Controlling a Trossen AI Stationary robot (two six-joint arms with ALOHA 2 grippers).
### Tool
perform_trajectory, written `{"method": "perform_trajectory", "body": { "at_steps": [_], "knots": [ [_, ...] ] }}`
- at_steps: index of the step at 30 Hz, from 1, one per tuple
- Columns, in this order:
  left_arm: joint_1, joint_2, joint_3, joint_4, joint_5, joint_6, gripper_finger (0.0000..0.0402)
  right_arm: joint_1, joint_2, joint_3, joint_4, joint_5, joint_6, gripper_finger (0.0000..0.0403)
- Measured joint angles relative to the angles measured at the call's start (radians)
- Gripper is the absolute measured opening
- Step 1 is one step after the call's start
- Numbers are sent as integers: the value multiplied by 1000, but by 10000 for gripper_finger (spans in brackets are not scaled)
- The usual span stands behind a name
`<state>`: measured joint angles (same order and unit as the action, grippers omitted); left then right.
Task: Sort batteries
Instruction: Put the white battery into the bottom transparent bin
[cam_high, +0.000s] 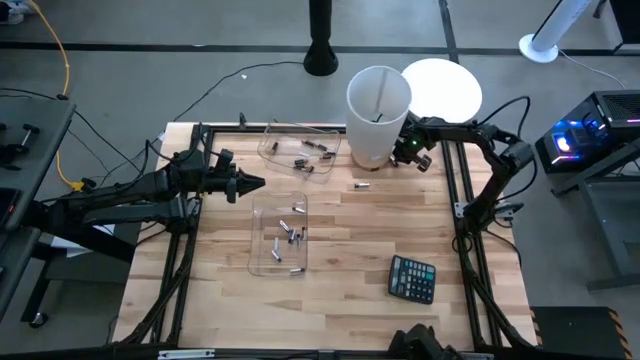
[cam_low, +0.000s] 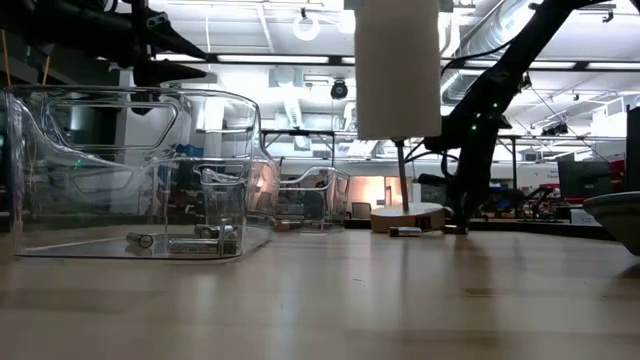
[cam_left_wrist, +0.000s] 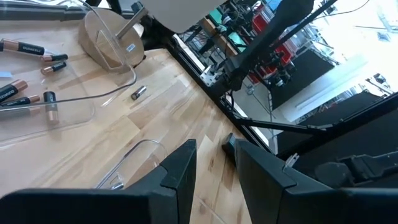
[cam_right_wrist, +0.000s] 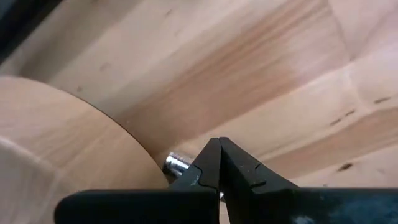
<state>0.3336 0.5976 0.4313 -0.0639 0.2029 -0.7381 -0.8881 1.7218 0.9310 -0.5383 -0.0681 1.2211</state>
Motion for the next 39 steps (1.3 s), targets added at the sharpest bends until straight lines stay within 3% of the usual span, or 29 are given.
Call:
{"method": "perform_trajectory", "body": {
  "at_steps": [8,18,21,25,31,35,39],
  "knots": [
    [0,0,0,0,0,-18,106,37,-1,1,-31,-5,-21,0],
    [-1,0,0,1,59,-20,106,-52,-105,-1,-136,37,-98,0],
    [-1,0,0,1,57,-20,106,-62,-141,-1,-223,19,-185,0],
    [-1,0,0,1,57,-20,106,-62,-183,-9,-386,72,-256,0],
    [0,0,0,1,56,-20,106,-63,-321,-140,-401,60,-273,0],
    [0,0,0,1,55,-19,106,-31,-439,-269,-375,-22,-304,0],
    [0,0,0,2,55,-20,106,48,-560,-379,-216,-128,-420,0]
  ]
}}
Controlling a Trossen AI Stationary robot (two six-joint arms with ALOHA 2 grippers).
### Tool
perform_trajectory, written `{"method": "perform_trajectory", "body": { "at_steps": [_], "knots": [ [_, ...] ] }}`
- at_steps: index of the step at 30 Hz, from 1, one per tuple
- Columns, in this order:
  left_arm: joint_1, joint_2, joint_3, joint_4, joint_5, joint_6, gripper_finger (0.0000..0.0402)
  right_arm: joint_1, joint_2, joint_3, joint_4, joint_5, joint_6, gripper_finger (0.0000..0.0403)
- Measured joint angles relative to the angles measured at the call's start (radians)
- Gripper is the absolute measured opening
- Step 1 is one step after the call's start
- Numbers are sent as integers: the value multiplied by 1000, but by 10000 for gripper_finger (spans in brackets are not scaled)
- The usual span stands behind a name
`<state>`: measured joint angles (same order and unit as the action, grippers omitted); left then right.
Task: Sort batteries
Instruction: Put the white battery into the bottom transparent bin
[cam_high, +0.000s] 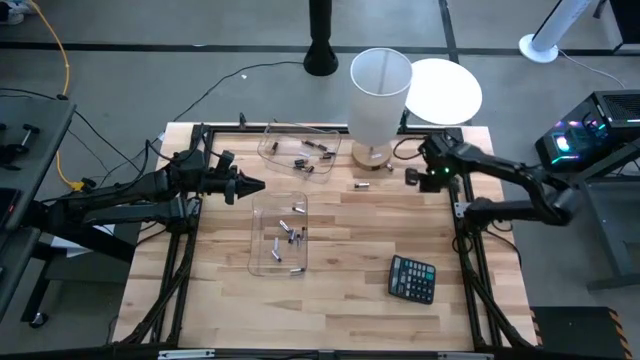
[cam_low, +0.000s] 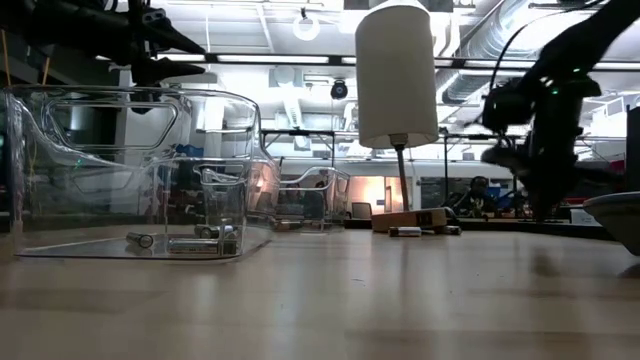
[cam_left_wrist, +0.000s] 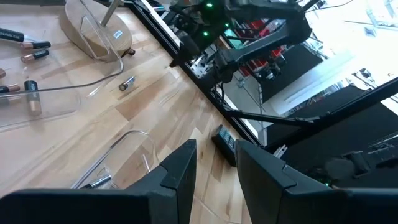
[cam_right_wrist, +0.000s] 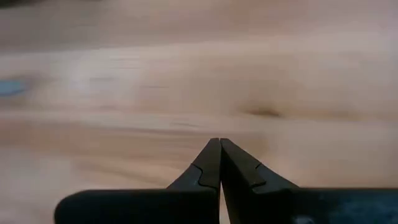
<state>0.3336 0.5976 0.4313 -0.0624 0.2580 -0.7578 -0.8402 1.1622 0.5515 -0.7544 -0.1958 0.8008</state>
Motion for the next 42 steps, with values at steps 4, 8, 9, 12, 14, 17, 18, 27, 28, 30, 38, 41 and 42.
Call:
{"method": "perform_trajectory", "body": {
  "at_steps": [4,8,9,12,14,17,18,27,28,30,38,41,42],
  "knots": [
    [0,0,0,0,-1,-20,106,66,-84,-44,255,-9,-82,0],
    [0,0,0,0,-2,-26,106,92,-79,-6,376,86,-236,0],
    [0,0,0,0,-2,-26,106,98,-65,10,373,109,-290,0],
    [0,0,0,0,-3,-32,106,111,-8,41,342,142,-377,8],
    [0,0,0,1,-4,-43,106,115,36,52,358,139,-400,26],
    [0,0,0,2,-6,-44,106,127,103,61,388,139,-417,72],
    [0,0,0,2,-8,-44,106,134,123,67,393,153,-420,90],
    [0,0,0,1,-13,-44,106,181,271,109,449,287,-459,199],
    [0,0,0,1,-13,-44,106,182,287,110,450,284,-464,200],
    [0,0,0,0,-13,-44,106,183,314,110,452,282,-465,200],
    [0,0,0,-1,-24,-43,106,182,387,111,513,320,-462,190],
    [0,0,0,-1,-28,-43,106,180,396,111,526,323,-462,183],
    [0,0,0,-2,-31,-43,106,180,399,112,528,325,-462,178]
  ]
}}
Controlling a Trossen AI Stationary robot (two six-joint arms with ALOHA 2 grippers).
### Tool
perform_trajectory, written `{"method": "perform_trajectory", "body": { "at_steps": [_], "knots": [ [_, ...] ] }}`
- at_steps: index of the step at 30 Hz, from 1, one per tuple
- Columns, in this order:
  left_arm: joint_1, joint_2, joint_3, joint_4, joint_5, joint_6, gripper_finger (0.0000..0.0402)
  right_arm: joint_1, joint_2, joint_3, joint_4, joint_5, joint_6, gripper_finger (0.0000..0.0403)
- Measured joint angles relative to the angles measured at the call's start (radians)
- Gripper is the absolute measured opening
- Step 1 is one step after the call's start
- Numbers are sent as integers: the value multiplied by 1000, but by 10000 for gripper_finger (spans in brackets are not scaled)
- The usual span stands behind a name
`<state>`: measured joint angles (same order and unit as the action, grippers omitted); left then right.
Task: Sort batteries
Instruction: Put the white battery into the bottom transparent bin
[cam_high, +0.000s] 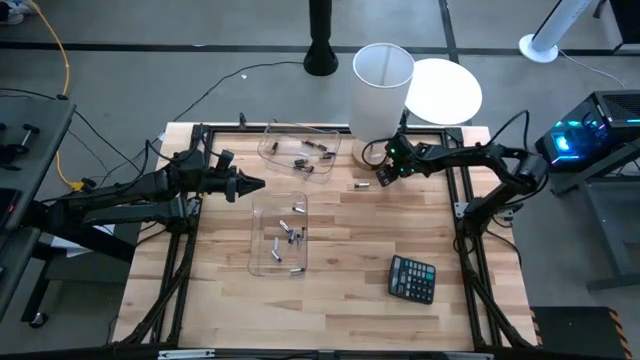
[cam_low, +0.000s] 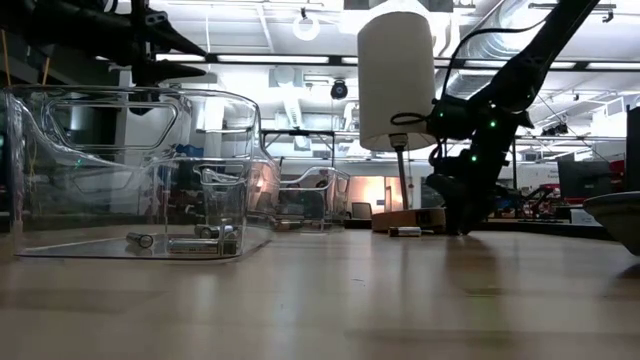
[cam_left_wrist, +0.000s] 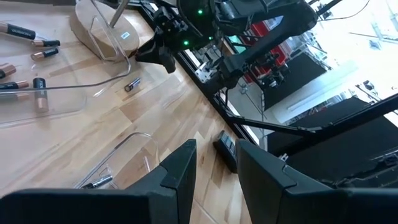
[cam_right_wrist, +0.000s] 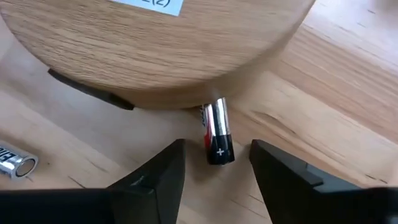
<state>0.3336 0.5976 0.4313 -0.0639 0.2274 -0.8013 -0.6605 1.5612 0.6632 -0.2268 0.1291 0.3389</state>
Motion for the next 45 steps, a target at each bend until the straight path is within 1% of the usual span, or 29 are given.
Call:
{"method": "perform_trajectory", "body": {
  "at_steps": [1,3,5,7,8,12,14,18,23,26,27,30,33,35,36,38,39,42,43,45],
  "knots": [
    [0,0,0,0,-2,0,106,0,1,1,-1,0,0,171],
    [0,0,0,0,-5,0,106,0,1,2,-9,0,1,143],
    [0,0,0,0,-6,0,106,0,1,3,-28,1,20,95],
    [0,0,0,0,-6,0,106,1,1,4,-51,-6,45,37],
    [0,0,0,0,-6,0,106,2,1,4,-64,-11,49,23],
    [0,0,0,0,-7,-9,106,30,-1,5,-157,-10,56,25],
    [0,0,0,1,-8,-9,106,52,-5,6,-211,-9,53,16],
    [0,0,0,1,-8,-10,106,105,-26,5,-279,-8,56,16],
    [0,0,0,1,-7,-10,106,178,-93,-4,-420,-107,81,16],
    [0,0,0,1,-7,-9,106,245,-156,-12,-447,-156,121,15],
    [0,0,0,1,-7,-9,106,270,-180,-13,-428,-175,150,15],
    [0,0,0,1,-7,-9,106,352,-242,-7,-260,-193,274,15],
    [0,0,0,1,-7,-9,106,429,-256,-7,2,-135,395,15],
    [0,0,0,1,-7,-9,106,454,-240,0,177,-82,441,14],
    [0,0,0,2,-7,-9,106,457,-219,16,228,-50,455,14],
    [0,0,0,4,-7,-9,106,458,-162,71,251,1,464,14],
    [0,0,0,5,-8,-9,106,456,-129,111,248,13,442,14],
    [0,1,0,7,-10,-9,106,451,-29,250,256,15,346,14],
    [0,1,0,8,-9,-9,106,452,6,302,256,2,313,14],
    [0,1,0,8,-10,-9,106,461,72,406,238,-68,233,14]
  ]
}}
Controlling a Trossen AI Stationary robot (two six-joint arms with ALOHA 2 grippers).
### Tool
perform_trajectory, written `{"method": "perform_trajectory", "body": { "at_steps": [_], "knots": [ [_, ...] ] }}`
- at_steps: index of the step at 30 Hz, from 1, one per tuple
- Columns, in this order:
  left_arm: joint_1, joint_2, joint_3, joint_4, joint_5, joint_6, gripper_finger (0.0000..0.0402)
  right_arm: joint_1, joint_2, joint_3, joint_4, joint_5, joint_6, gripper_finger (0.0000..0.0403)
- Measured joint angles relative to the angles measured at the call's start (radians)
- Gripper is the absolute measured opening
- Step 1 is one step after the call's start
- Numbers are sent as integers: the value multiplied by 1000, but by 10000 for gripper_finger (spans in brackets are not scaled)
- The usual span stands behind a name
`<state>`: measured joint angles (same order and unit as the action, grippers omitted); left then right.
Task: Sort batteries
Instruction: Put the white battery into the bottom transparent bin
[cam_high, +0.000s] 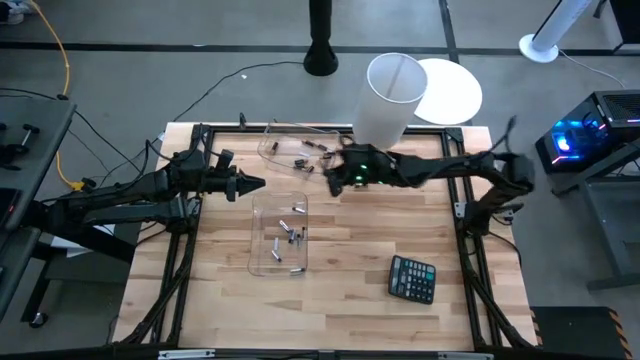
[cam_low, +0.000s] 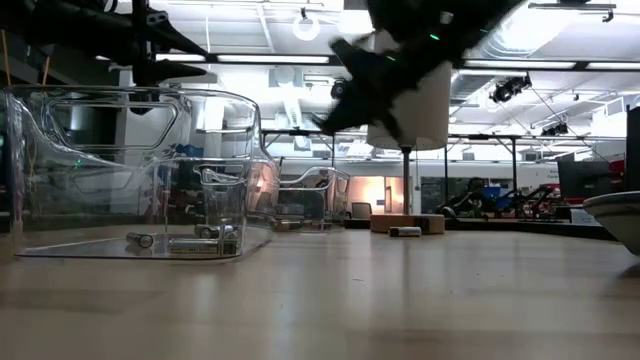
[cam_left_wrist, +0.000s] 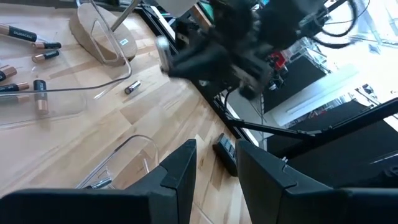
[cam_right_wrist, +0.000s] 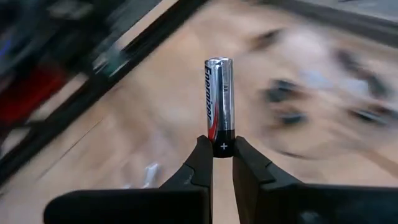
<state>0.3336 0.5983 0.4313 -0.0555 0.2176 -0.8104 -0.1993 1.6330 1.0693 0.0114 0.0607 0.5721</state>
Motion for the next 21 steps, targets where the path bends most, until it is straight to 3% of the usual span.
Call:
{"method": "perform_trajectory", "body": {
  "at_steps": [6,9,14,18,21],
  "knots": [
    [0,0,0,0,-1,1,106,97,182,257,-181,-252,-232,14],
    [0,0,0,0,-2,1,106,138,266,335,-207,-363,-259,15],
    [0,0,0,0,-2,0,106,169,355,484,-363,-316,-220,85],
    [0,0,0,-1,-2,1,106,176,359,591,-502,-262,-298,167],
    [0,0,0,0,-2,1,106,182,342,666,-710,-190,-354,210]
  ]
}}
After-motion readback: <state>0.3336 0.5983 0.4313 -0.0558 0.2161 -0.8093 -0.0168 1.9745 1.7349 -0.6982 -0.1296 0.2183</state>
